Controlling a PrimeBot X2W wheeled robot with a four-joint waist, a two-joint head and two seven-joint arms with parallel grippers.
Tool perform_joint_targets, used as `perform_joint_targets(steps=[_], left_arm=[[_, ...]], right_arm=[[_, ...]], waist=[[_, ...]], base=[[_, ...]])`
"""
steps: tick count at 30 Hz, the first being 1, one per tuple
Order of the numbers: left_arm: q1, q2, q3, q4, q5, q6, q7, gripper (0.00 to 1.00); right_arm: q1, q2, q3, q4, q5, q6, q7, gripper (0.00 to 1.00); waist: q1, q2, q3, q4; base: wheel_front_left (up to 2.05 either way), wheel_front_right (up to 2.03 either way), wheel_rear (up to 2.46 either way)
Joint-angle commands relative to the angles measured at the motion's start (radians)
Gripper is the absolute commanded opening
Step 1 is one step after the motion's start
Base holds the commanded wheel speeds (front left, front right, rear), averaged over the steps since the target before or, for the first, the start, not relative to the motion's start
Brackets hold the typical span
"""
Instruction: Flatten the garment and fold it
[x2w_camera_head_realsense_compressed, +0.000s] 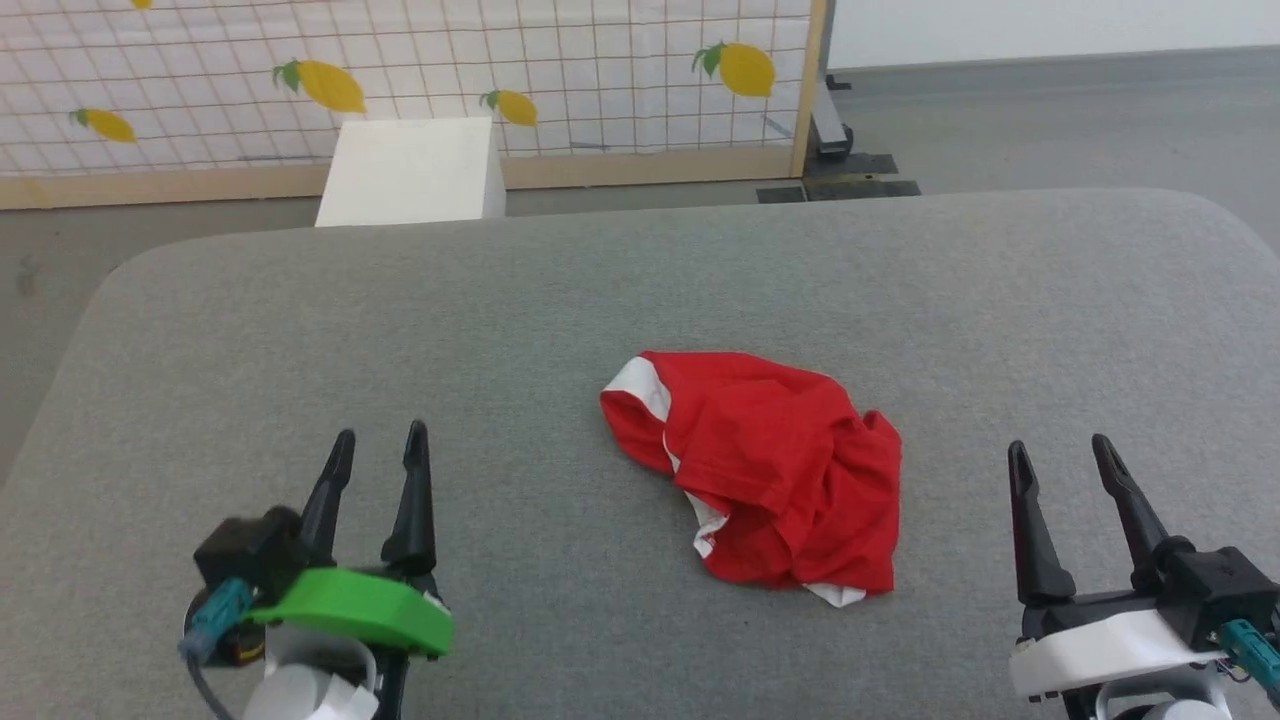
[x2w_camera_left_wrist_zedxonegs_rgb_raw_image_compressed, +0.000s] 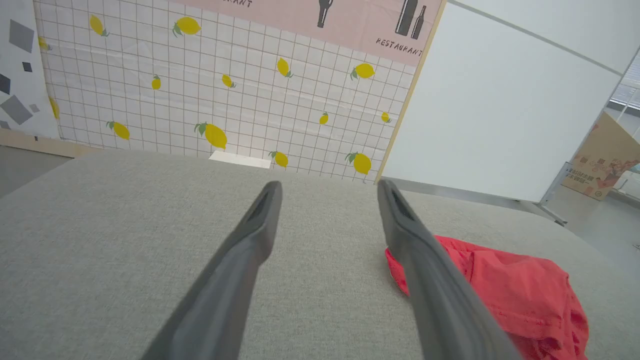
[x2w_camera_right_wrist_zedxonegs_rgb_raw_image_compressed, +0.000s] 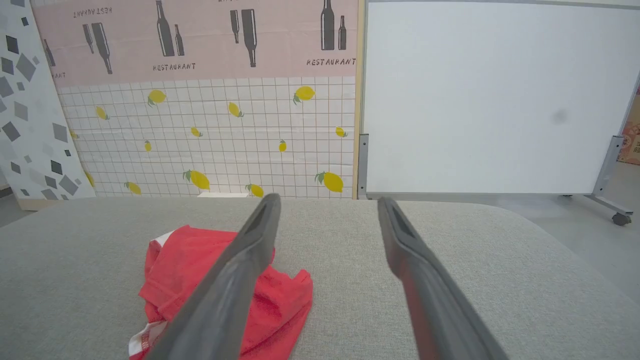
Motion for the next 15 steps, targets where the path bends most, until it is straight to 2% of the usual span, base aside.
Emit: perform_joint_targets(steps=[1, 15], left_arm=[[0.027, -0.011, 0.017, -0.012, 0.016, -0.009, -0.003, 1.0], [0.119, -0.063, 0.099, -0.045, 0.124, -0.039, -0.004, 1.0]], right_arm=[[0.016, 0.001, -0.003, -0.007, -0.005, -0.002, 0.0, 1.0], [0.031, 0.001, -0.014, 0.001, 0.001, -0.002, 0.003, 1.0]], waist=[[0.0, 0.0, -0.005, 0.009], [0.0, 0.0, -0.006, 0.0]], base=[[0.0, 0.0, 0.0], [0.0, 0.0, 0.0]])
